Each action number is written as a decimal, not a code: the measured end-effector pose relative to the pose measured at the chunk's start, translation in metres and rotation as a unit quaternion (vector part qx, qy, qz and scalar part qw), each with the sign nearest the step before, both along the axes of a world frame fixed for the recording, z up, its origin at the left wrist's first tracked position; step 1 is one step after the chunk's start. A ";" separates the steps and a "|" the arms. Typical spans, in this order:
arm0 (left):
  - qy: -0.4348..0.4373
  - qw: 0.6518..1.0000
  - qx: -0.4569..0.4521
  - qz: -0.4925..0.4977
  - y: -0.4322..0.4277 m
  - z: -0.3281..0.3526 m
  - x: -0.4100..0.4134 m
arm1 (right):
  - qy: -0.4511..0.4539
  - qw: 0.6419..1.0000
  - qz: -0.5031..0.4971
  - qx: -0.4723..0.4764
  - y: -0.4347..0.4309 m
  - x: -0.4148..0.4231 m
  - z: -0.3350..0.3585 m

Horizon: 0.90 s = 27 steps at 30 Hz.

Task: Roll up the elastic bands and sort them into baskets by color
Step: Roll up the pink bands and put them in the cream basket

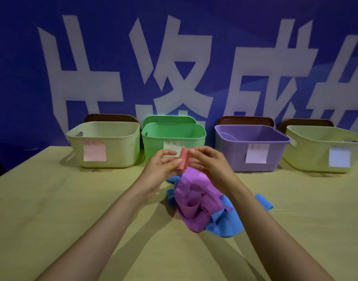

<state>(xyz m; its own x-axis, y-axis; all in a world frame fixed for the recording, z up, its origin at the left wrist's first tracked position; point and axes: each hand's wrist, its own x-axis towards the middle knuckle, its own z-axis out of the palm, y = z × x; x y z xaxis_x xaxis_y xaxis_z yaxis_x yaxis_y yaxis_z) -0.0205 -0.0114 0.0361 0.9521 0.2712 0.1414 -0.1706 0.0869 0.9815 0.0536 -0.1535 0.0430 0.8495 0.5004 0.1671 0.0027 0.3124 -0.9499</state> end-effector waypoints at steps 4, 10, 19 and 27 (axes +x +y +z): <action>-0.014 0.996 -0.086 0.011 0.029 0.014 0.034 | 0.029 0.998 0.063 0.006 0.030 0.038 0.023; 0.006 0.993 -0.112 0.042 0.082 0.050 0.090 | 0.070 0.994 0.082 -0.032 0.091 0.101 0.067; 0.118 0.983 -0.089 0.114 0.170 0.134 0.087 | 0.051 0.981 0.114 -0.150 0.193 0.110 0.142; 0.193 0.968 -0.071 0.146 0.240 0.148 0.081 | 0.083 0.973 0.109 -0.183 0.280 0.111 0.142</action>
<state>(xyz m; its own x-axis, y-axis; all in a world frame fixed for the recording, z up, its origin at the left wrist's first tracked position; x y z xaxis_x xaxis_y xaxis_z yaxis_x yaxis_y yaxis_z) 0.0607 0.2291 0.1846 0.8062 0.5276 -0.2679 0.1682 0.2297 0.9586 0.1642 0.1270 0.1849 0.7165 0.6719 -0.1877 -0.1892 -0.0719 -0.9793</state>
